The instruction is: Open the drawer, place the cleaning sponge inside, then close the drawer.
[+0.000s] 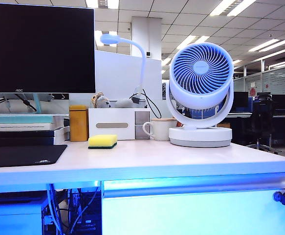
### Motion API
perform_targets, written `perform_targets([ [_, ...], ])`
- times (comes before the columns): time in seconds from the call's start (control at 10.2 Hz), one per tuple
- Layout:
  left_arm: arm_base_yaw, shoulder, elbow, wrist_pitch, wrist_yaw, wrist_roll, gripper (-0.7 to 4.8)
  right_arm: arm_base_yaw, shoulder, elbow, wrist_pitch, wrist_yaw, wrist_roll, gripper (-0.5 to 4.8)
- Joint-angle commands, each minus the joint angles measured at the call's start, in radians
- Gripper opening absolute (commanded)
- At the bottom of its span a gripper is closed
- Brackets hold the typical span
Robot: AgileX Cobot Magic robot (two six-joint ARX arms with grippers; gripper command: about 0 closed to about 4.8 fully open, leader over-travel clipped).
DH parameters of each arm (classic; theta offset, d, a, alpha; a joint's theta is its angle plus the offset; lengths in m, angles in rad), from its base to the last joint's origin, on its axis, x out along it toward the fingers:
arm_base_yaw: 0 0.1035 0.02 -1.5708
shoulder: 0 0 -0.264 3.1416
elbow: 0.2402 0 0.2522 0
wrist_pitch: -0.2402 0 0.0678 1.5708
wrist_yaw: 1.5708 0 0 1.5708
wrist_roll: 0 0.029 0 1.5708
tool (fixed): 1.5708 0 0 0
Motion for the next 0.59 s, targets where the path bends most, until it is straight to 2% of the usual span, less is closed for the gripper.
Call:
perform_targets([
  [0.1, -0.001, -0.002, -0.005, -0.016, -0.002, 0.0, -0.05, 0.0, 0.0, -0.009, 0.008, 0.001, 0.006, 0.08],
  [0.29, -0.001, -0.002, -0.005, -0.01, -0.004, -0.008, -0.05, 0.0, 0.0, -0.008, 0.045, 0.0, 0.007, -0.04],
  [0.39, -0.001, -0.002, 0.026, 0.043, -0.009, -0.051, -0.05, 0.0, 0.0, 0.027, 0.143, 0.023, 0.061, -0.04],
  [0.59, -0.001, -0.001, 0.156, 0.045, -0.064, -0.12, -0.05, 0.0, 0.0, 0.147, 0.102, 0.148, 0.094, -0.04],
])
